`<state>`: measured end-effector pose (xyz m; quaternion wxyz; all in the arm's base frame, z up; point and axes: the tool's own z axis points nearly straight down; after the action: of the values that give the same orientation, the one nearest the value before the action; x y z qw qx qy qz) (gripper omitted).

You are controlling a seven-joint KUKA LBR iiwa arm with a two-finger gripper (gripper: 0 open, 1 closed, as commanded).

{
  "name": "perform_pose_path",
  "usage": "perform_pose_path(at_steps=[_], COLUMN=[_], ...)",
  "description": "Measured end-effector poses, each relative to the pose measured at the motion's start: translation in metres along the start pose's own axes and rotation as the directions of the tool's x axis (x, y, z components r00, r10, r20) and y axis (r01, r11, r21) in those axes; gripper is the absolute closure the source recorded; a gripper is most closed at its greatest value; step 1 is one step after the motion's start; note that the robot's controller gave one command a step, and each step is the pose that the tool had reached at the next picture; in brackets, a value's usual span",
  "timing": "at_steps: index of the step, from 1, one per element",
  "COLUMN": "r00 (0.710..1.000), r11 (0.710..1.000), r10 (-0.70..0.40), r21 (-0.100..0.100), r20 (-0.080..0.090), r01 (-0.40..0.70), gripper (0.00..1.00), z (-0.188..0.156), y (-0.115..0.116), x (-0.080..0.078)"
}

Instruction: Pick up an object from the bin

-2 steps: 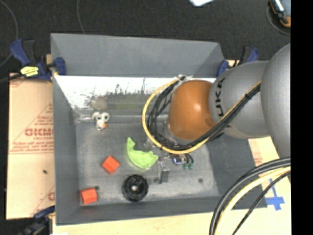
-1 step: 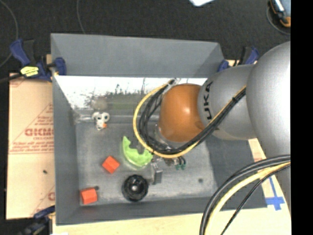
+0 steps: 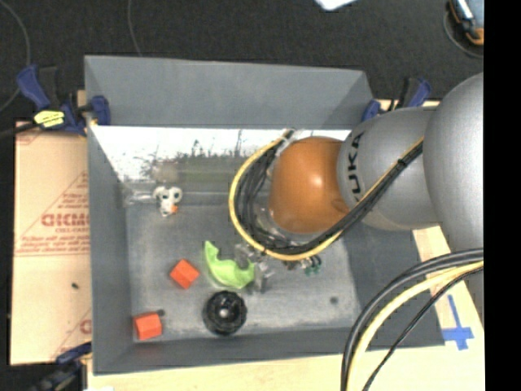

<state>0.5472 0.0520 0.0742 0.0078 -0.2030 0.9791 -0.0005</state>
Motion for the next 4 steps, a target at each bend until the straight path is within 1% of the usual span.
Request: perform_pose_path(at_steps=[1,2,3,4], r00=[1.0,1.0,1.0,0.981], r11=[1.0,1.0,1.0,0.981], r10=[0.001,-0.002,-0.001,-0.193], r21=[0.0,-0.001,-0.001,0.002], r20=[0.0,0.001,0.001,0.004], r01=[-0.001,0.002,0.001,0.193], gripper=[1.0,0.0,0.0,0.0], z=[0.0,-0.012,-0.011,-0.002], y=[0.0,0.003,0.003,-0.01], x=[0.0,0.01,0.01,-0.039])
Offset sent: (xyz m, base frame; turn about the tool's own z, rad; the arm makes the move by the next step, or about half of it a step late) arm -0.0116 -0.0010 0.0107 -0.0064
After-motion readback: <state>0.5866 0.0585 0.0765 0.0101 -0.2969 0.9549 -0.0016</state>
